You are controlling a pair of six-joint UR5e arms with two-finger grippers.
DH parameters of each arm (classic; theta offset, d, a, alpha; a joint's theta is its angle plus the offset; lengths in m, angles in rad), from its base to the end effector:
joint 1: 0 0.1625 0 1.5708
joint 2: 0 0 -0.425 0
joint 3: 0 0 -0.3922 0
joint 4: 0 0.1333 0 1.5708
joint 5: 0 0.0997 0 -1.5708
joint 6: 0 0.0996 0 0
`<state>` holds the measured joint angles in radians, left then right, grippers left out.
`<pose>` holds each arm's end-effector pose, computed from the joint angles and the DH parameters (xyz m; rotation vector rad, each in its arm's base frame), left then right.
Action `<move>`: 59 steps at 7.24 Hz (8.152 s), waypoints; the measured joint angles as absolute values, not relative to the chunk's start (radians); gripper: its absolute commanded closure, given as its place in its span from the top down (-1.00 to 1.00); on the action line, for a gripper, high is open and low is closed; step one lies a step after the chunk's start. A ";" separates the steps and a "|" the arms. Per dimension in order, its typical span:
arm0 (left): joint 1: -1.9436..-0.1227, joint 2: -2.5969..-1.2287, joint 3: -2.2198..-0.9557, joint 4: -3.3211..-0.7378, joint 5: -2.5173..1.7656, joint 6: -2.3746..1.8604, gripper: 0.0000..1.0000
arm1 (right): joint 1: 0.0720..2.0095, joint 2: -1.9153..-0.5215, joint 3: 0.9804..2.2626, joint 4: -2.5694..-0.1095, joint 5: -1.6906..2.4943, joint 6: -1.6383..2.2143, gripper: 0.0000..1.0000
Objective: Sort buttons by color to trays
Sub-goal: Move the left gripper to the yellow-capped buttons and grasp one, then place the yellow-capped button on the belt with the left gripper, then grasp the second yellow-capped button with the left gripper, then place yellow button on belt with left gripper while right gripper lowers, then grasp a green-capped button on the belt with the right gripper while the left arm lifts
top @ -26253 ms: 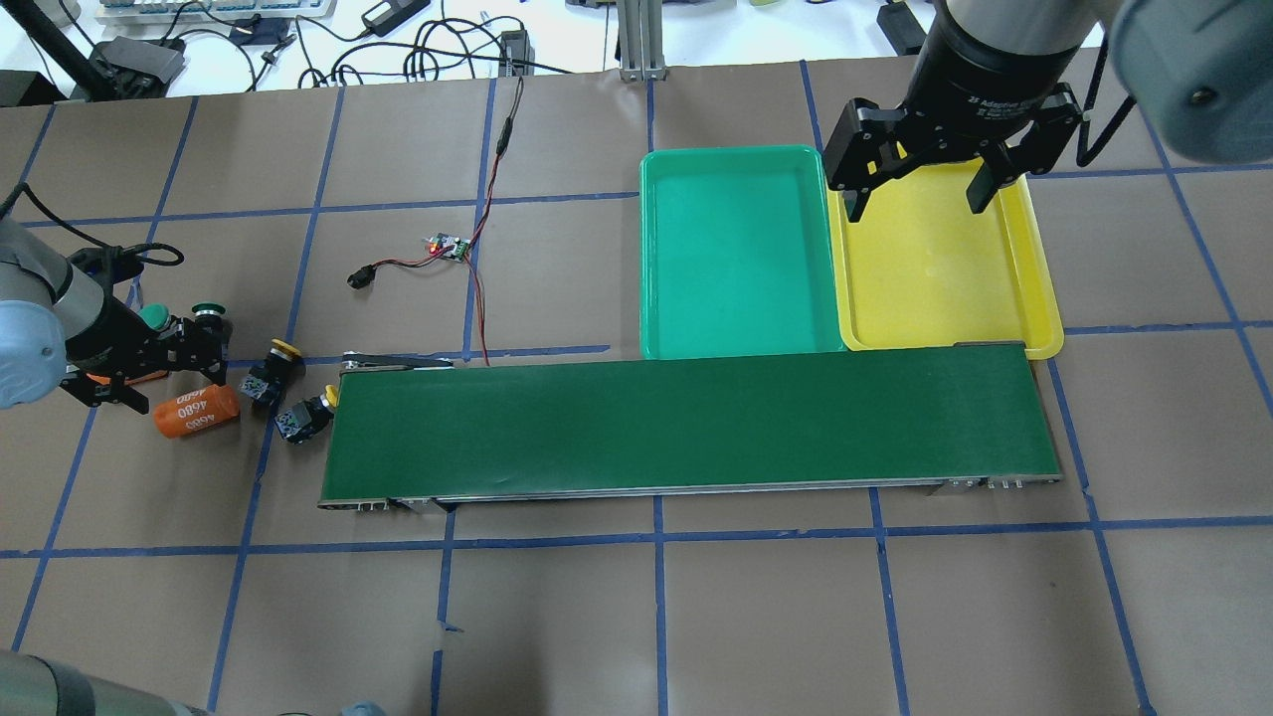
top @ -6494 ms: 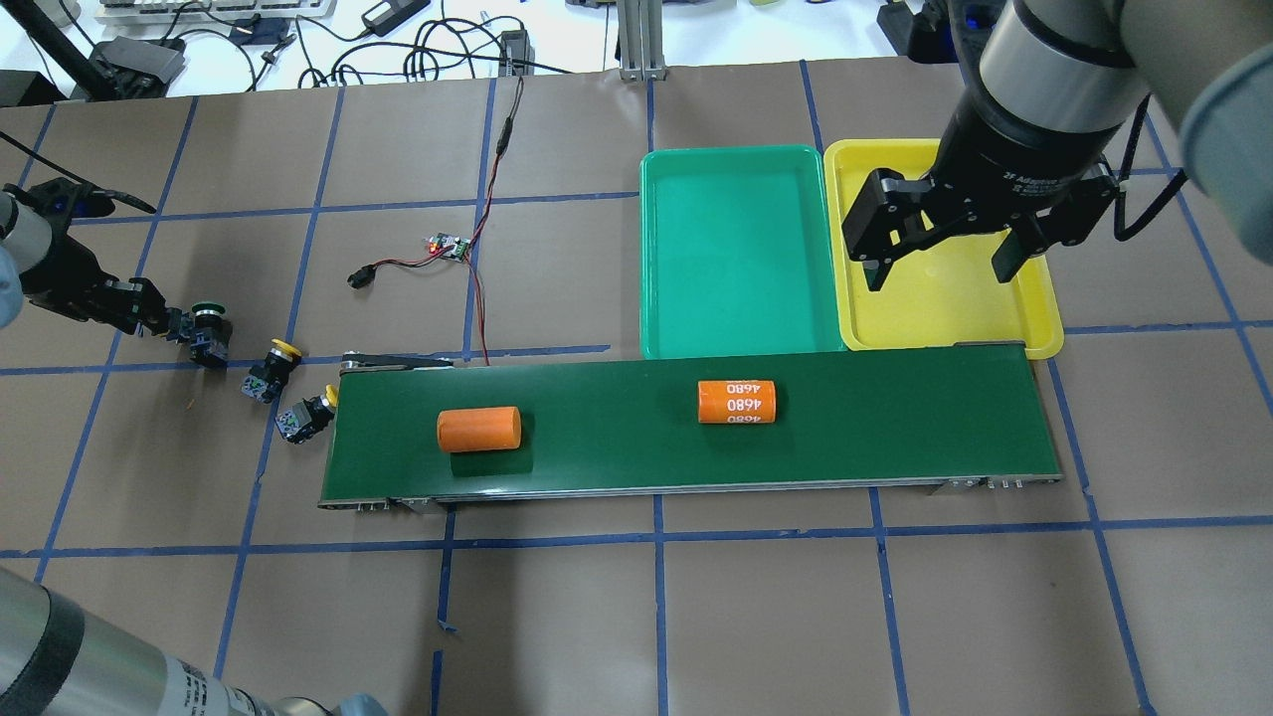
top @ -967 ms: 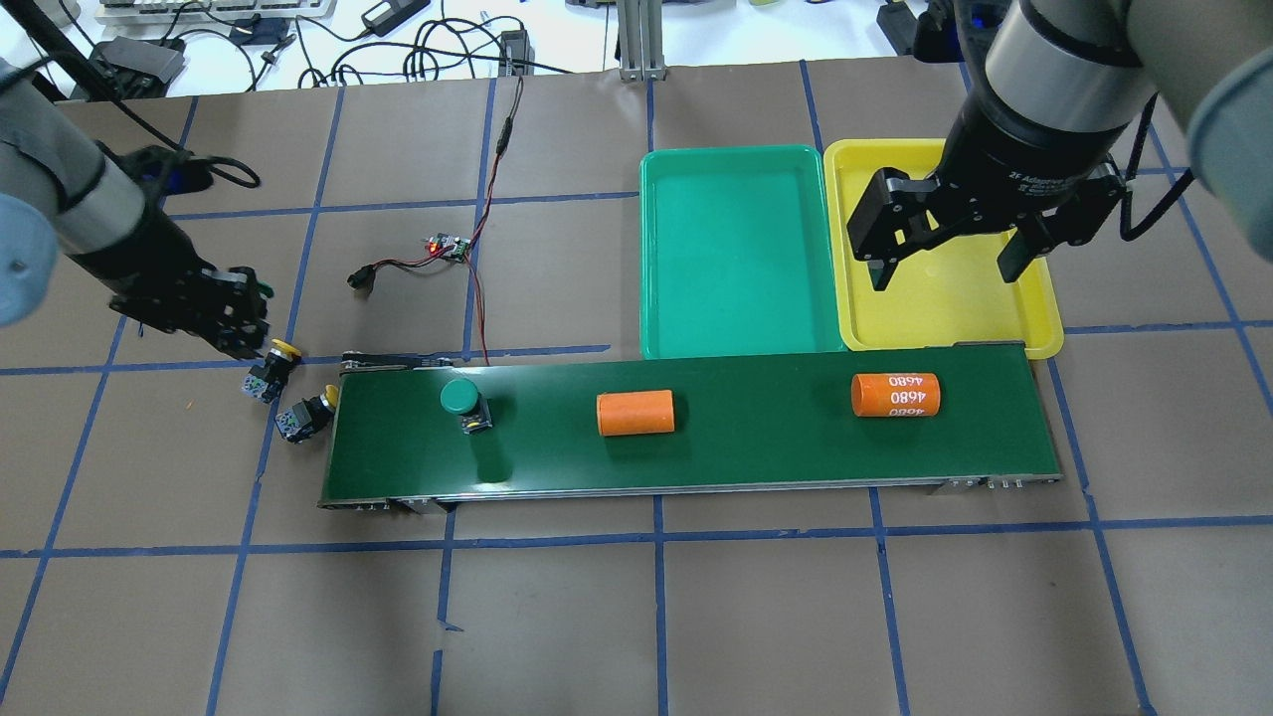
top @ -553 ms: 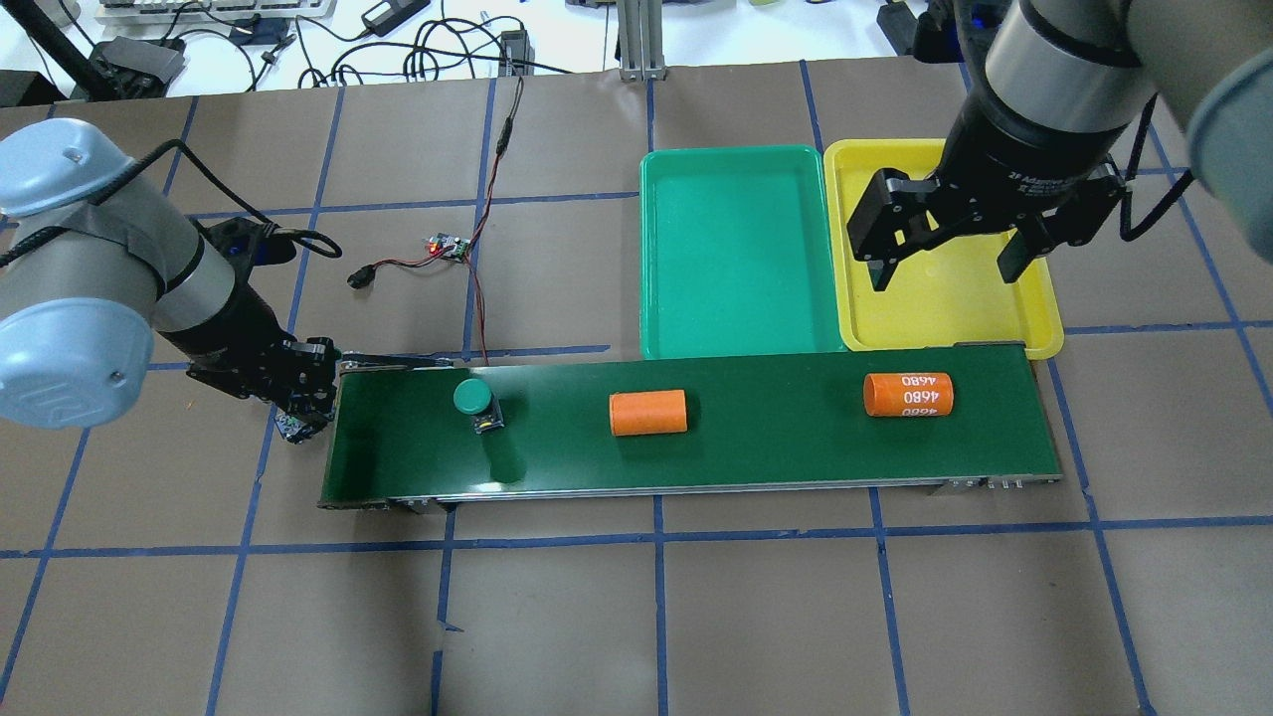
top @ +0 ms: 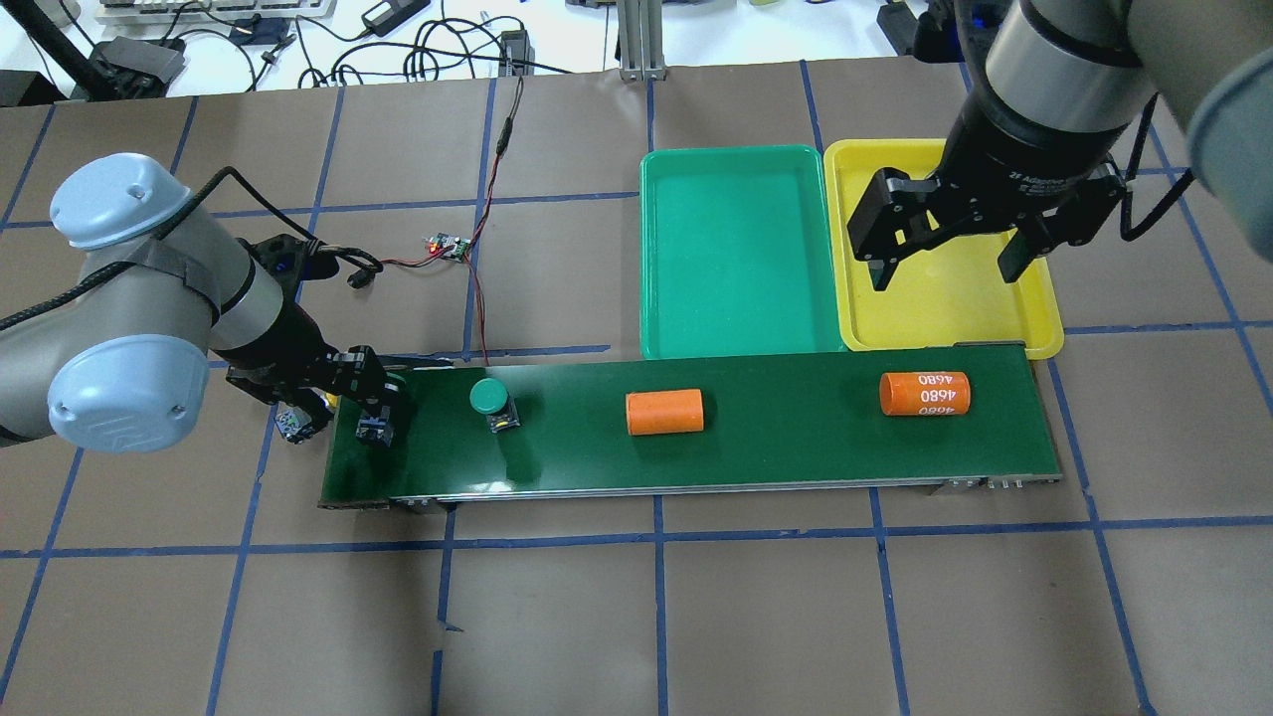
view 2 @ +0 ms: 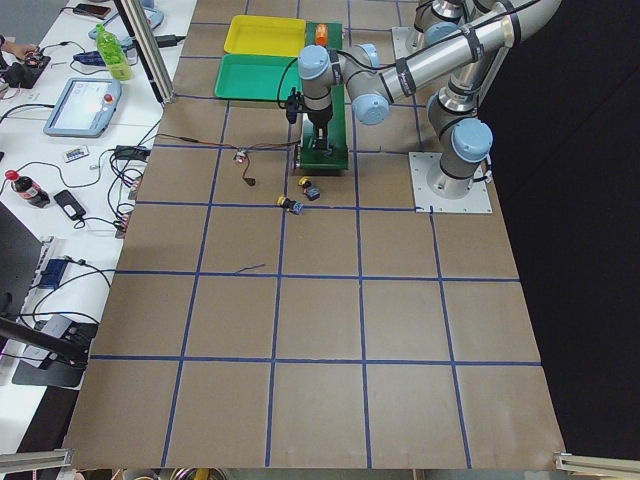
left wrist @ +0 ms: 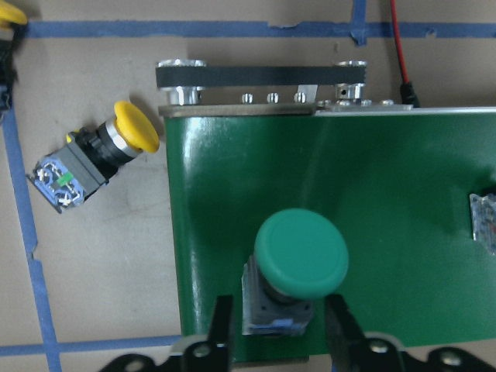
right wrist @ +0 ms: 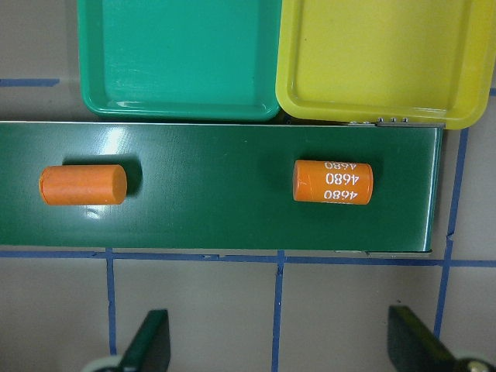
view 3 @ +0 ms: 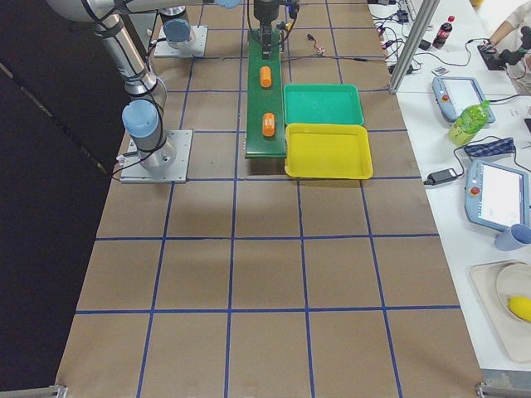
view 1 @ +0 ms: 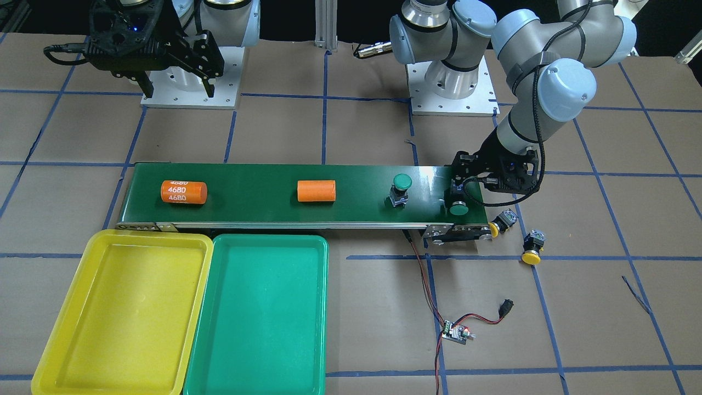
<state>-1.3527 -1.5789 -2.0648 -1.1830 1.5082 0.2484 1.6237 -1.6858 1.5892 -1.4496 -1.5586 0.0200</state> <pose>-0.0421 -0.4548 0.2886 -0.0408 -3.0505 -0.1478 0.1575 -0.4311 0.5205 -0.0513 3.1296 0.0392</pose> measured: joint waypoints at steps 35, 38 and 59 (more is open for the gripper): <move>-1.269 -1.604 -1.937 -1.269 1.516 0.388 1.00 | 1.624 -1.686 1.589 -1.449 -1.560 0.020 1.00; -1.105 -1.686 -1.907 -1.254 1.517 0.793 1.00 | 1.632 -1.688 1.588 -1.447 -1.560 0.012 1.00; -1.185 -1.667 -1.924 -1.226 1.521 0.594 -1.00 | 1.731 -1.517 1.967 -1.969 -1.528 0.113 1.00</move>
<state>-1.1852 -1.6666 -1.9235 -1.2264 1.5214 0.5945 1.7309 -1.5168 1.9667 -1.9694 -1.5283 0.1134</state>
